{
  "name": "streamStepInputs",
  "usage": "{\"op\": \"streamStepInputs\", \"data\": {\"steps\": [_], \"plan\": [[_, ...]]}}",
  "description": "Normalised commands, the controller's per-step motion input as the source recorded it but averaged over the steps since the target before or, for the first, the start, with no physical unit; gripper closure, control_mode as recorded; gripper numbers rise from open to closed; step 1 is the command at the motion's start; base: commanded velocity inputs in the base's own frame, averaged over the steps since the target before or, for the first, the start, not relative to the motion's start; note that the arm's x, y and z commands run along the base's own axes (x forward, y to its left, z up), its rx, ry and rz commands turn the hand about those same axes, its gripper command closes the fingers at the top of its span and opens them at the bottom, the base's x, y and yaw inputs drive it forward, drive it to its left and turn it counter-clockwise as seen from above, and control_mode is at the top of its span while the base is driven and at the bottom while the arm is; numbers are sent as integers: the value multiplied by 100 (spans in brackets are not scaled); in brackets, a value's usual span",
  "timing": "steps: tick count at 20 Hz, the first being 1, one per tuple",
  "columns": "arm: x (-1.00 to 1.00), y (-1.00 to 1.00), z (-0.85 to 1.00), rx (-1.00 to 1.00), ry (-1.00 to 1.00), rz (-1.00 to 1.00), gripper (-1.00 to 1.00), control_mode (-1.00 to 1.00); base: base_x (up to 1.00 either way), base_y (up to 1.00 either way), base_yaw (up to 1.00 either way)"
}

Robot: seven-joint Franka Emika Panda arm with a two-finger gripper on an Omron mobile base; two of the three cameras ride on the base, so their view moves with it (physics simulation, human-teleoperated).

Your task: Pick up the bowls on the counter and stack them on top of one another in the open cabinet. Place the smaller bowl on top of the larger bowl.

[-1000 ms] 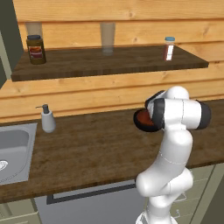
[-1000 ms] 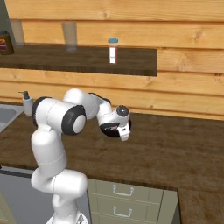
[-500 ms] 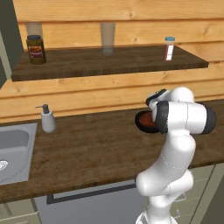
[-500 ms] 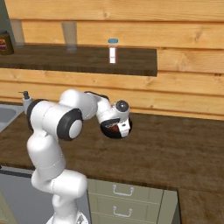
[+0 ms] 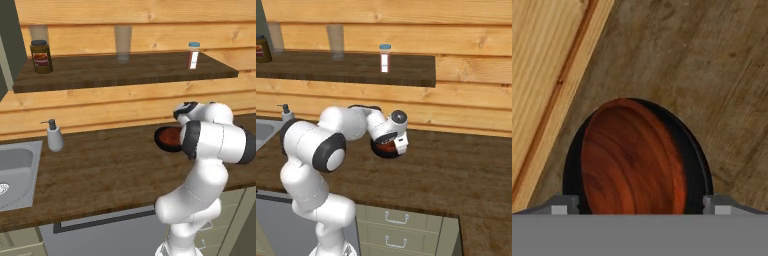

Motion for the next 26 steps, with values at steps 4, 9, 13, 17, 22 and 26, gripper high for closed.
{"op": "streamStepInputs", "data": {"steps": [4,9,13,17,22,26], "plan": [[-23,-27,0,0,8,1,-100,-100,0,0,0],[0,0,-12,0,12,8,-100,-100,0,0,0],[0,-3,-29,0,13,13,-100,-100,0,0,0],[0,-1,-31,0,8,14,-100,-100,0,0,0],[1,0,-25,0,0,11,-100,-100,0,0,0],[22,0,-27,0,0,5,-100,-100,0,0,0]]}}
